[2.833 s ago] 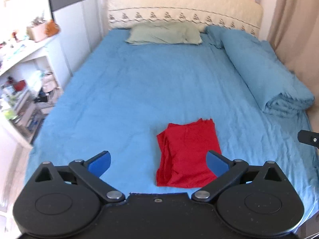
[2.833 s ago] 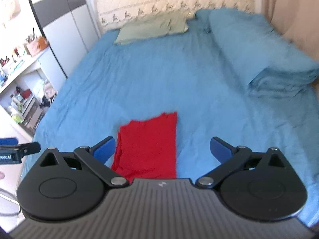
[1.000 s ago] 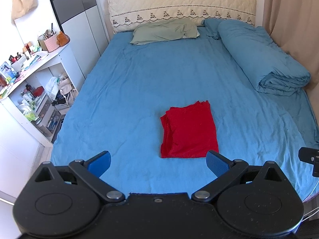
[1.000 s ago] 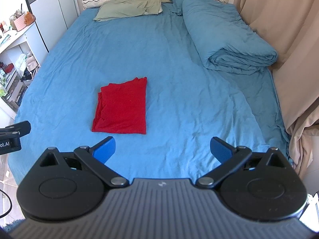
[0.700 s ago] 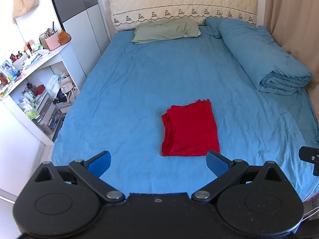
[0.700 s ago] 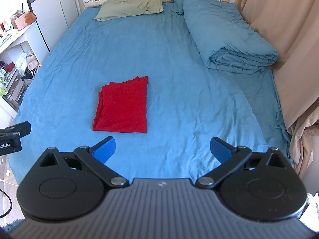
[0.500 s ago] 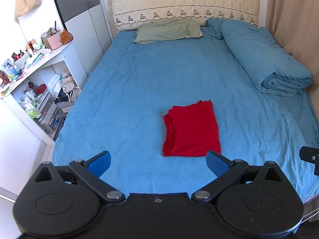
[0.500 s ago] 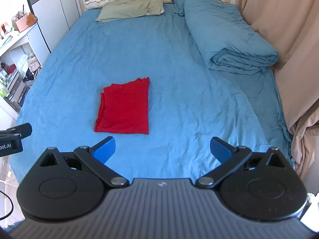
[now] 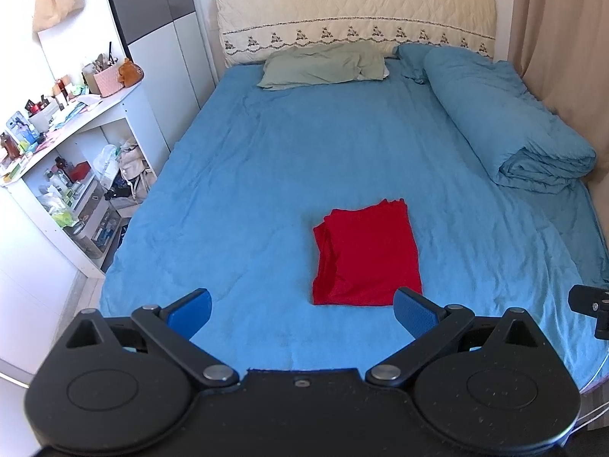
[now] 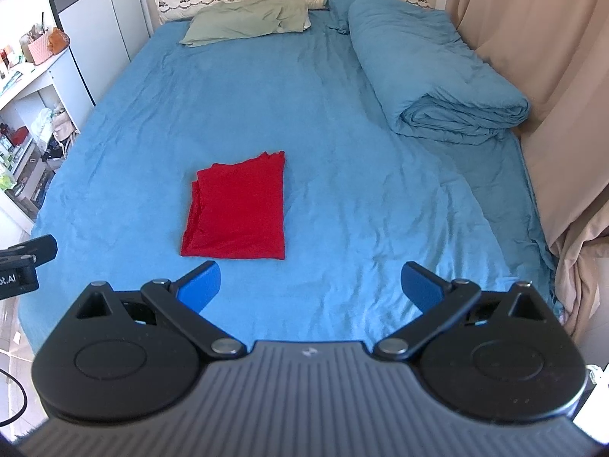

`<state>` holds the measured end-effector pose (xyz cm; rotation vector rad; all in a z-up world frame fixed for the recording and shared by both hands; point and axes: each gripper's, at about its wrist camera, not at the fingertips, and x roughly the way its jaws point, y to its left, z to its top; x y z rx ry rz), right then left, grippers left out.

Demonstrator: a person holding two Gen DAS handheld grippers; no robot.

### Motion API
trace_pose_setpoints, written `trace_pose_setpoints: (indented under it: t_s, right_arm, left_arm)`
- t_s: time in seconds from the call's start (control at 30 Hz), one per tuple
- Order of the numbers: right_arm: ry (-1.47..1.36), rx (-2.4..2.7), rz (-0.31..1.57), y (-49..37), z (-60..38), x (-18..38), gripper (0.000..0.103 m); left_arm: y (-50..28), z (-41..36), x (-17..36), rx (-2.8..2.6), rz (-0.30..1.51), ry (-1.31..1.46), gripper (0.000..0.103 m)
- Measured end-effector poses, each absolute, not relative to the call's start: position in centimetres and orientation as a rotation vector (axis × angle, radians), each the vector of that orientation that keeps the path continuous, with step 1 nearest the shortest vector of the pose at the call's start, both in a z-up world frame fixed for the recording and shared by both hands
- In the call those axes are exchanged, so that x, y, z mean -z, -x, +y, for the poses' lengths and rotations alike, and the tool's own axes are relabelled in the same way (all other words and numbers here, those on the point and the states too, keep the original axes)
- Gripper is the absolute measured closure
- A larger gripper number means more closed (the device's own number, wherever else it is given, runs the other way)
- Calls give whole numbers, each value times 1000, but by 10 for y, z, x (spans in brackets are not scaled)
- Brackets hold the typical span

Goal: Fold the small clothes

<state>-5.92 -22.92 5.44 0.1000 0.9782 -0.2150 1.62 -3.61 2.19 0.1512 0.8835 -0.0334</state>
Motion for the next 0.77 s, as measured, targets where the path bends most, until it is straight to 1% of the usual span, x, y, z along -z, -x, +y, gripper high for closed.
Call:
trace_pose_setpoints:
  t_s: [0.77]
  right_arm:
    - [-78, 218, 958, 60, -209, -60, 0]
  left_arm:
    - [-11, -23, -28, 30, 830, -136, 0]
